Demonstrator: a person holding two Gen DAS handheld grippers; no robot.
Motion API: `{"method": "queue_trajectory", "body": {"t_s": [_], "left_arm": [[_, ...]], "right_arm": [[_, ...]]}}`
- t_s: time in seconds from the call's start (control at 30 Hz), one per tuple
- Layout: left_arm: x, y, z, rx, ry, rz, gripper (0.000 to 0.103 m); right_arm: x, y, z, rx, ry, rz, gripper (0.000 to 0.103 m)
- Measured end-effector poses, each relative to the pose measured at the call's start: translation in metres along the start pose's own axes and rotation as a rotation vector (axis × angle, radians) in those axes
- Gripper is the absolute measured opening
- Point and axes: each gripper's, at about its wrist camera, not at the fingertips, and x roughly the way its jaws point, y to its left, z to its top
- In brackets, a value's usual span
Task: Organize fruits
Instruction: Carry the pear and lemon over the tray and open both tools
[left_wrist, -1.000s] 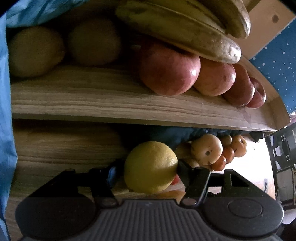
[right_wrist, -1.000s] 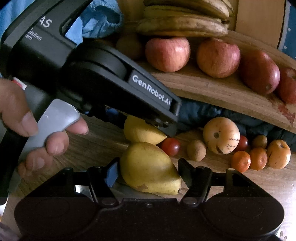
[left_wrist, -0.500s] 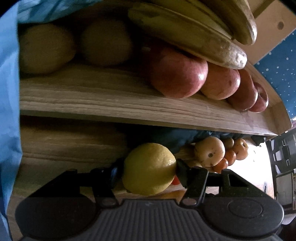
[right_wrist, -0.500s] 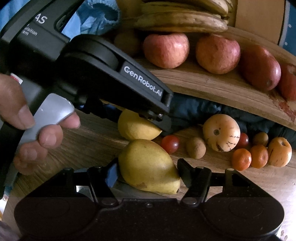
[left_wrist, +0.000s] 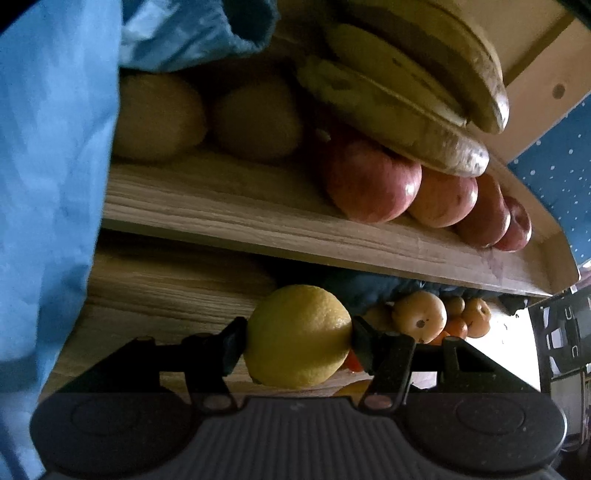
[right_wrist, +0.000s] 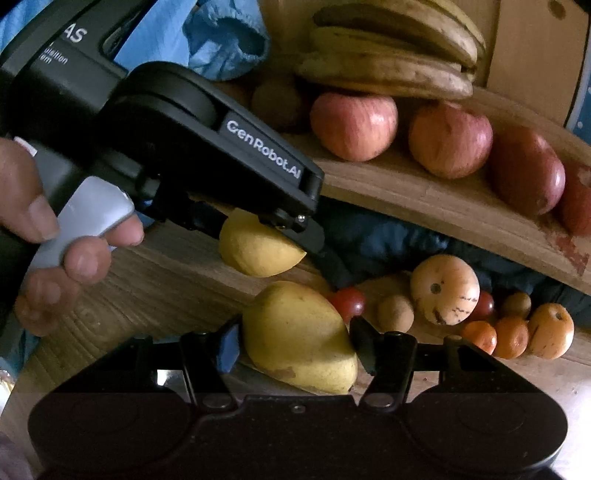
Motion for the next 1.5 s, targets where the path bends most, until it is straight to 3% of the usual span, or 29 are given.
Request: {"method": "queue_trajectory", "body": {"t_s": [0.53,1.07,1.5], "left_arm": [[-0.036,-0.006,-0.027,0.058,-0.023,-0.016,0.064],[-0.049,-0.004,-0.092,0.161,0.079,-0.049,0.064],[-0.047,-0.018,-0.119,0.248,0.134,-0.07,0.064]], "right_arm": [[-0.051,0.022,-0.02,-0.036,-0.025,0.001,0.062],[-0.076,0.057,-0.067,0.006,0.028,0.027,0.061],[-0.086,0.072,-0.091,0.042,0.095,0.049,0.061]]}}
